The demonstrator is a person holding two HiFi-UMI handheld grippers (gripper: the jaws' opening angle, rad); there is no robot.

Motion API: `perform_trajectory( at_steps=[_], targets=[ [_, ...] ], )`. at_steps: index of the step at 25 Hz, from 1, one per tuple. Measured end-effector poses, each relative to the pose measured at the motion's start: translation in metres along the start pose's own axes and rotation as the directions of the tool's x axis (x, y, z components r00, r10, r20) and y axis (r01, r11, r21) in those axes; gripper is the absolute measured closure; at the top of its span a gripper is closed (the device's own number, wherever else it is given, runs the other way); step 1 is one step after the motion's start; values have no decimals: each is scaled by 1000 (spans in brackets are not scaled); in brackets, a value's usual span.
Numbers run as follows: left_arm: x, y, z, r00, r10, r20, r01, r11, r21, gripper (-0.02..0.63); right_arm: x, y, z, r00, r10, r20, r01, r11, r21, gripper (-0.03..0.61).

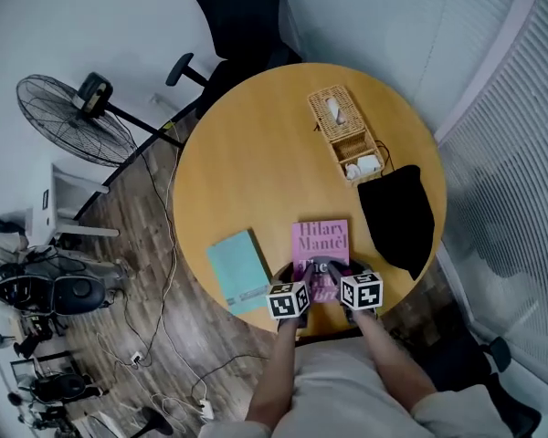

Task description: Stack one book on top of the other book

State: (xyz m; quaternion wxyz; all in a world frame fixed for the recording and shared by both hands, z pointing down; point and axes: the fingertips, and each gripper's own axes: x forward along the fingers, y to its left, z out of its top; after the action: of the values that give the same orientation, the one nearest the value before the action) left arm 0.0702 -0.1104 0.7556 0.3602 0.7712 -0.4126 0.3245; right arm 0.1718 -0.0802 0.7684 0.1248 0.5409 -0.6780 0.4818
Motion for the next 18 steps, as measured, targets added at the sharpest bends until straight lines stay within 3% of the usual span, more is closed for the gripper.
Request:
perform_trajectory(
  at_steps=[10,18],
  targets=[
    [-61,67,3,986,147,80,-138,985,-104,364,26,84,3,990,113,-79,-121,988,-99,374],
    [-97,125,-3,972,200,126,-177,969,-171,365,53,148,-4,983,141,-120,-160,974,-160,373]
  ],
)
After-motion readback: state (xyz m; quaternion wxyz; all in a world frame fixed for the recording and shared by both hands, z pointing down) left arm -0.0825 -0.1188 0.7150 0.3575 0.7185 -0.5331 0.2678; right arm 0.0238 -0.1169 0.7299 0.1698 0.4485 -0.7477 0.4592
